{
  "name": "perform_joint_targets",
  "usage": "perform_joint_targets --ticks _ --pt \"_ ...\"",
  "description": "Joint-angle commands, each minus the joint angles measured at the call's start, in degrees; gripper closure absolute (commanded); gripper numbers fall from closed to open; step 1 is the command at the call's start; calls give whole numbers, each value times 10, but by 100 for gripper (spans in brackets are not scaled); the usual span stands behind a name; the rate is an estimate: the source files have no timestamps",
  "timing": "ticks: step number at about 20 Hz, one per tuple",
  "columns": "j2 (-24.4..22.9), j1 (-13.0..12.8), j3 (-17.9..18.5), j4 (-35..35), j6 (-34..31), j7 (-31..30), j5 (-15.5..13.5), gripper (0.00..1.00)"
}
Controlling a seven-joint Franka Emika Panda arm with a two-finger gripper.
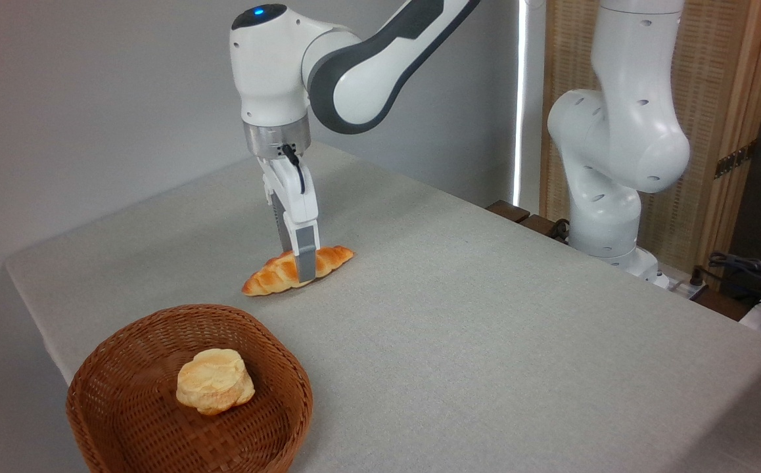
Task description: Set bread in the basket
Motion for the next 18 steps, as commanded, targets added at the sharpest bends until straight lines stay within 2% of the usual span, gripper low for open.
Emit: perform_joint_targets --ticks 1,17,18 --pt "10 -8 5 -2 25 13 -6 0" --pt "32 -16 5 2 49 12 -5 0" --pt "32 -16 5 3 49 13 -2 10"
